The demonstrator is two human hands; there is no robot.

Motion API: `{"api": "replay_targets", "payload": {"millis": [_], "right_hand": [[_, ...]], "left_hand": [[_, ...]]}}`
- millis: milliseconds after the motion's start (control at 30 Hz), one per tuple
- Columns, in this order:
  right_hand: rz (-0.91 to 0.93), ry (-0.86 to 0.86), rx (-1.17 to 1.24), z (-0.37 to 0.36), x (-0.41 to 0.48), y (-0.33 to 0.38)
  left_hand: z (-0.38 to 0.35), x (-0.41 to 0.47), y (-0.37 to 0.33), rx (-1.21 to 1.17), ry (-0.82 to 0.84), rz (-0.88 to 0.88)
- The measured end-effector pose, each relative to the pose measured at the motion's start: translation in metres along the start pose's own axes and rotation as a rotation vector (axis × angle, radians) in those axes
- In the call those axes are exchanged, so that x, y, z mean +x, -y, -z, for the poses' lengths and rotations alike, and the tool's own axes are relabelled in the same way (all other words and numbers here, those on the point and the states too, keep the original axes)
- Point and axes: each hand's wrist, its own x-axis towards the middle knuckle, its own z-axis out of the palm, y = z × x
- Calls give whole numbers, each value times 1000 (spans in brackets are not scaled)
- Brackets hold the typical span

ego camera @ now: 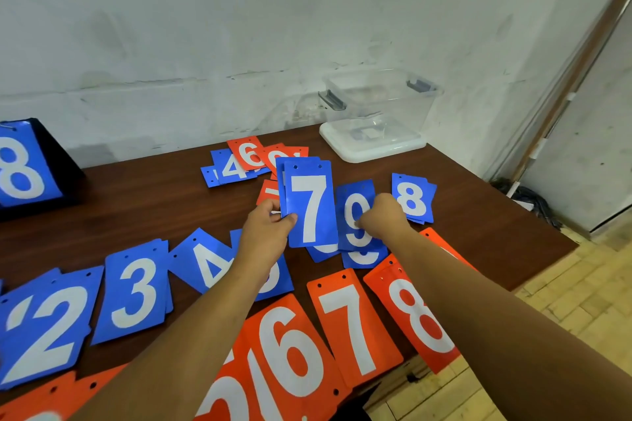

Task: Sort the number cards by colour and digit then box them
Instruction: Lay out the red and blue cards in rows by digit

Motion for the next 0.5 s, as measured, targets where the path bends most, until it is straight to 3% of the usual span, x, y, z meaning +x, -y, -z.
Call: {"api": "replay_targets", "payload": {"millis": [233,400,500], "right_hand": [[112,-21,647,36,-7,3],[72,30,735,60,-5,-10],[91,-60,710,65,2,-22]], "left_hand": [[3,0,-1,-21,-20,19],[-16,0,-10,-75,39,11],[-30,5,-15,-38,38,70]]}}
